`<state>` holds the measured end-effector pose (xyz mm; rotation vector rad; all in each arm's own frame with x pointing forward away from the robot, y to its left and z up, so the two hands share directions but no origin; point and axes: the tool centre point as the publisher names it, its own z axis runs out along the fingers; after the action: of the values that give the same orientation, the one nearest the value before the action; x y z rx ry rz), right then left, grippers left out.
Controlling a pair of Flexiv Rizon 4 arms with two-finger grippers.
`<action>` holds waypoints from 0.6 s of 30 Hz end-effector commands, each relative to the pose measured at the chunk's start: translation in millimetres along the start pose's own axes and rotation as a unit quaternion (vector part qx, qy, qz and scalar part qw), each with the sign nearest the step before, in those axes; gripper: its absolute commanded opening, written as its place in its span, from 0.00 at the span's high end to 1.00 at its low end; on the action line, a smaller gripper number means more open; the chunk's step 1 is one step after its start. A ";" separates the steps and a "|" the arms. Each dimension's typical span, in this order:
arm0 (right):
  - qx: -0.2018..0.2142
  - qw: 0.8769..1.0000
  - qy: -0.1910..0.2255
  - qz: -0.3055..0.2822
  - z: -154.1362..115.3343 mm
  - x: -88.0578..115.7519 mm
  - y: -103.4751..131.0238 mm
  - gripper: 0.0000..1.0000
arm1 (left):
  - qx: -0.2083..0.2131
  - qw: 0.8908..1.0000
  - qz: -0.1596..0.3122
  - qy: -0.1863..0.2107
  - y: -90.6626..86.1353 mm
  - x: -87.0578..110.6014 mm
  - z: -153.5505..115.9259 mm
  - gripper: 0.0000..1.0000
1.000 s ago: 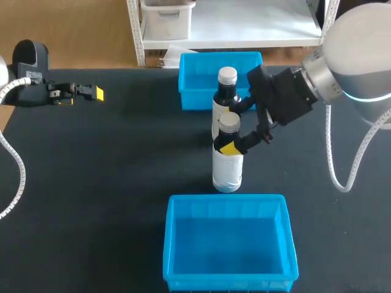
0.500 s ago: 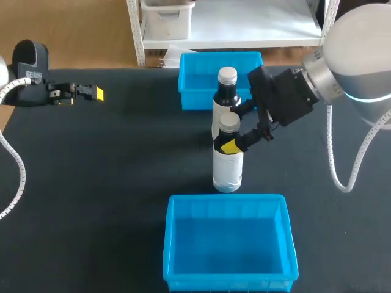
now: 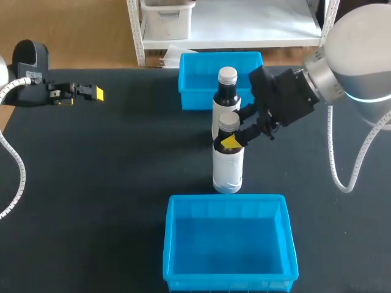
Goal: Pick up the bottle, and place it in the far bin if it is heavy, or in the near bin if it is light.
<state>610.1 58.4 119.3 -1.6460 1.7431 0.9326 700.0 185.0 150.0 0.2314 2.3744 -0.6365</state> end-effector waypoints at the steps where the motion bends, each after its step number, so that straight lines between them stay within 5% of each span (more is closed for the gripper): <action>1: 0.004 1.000 -0.001 -0.001 -2.1 0.3 3.1 1.00 | 0.000 1.000 0.000 0.000 0.0 0.0 0.0 0.00; 18: 0.037 0.998 -0.021 -0.055 -47.3 -47.4 37.5 1.00 | 0.000 1.000 0.000 0.000 0.0 0.0 0.0 0.00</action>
<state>595.0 56.5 177.1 -1.6603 1.6177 0.8717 700.0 185.0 150.0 0.2314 2.3744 -0.6365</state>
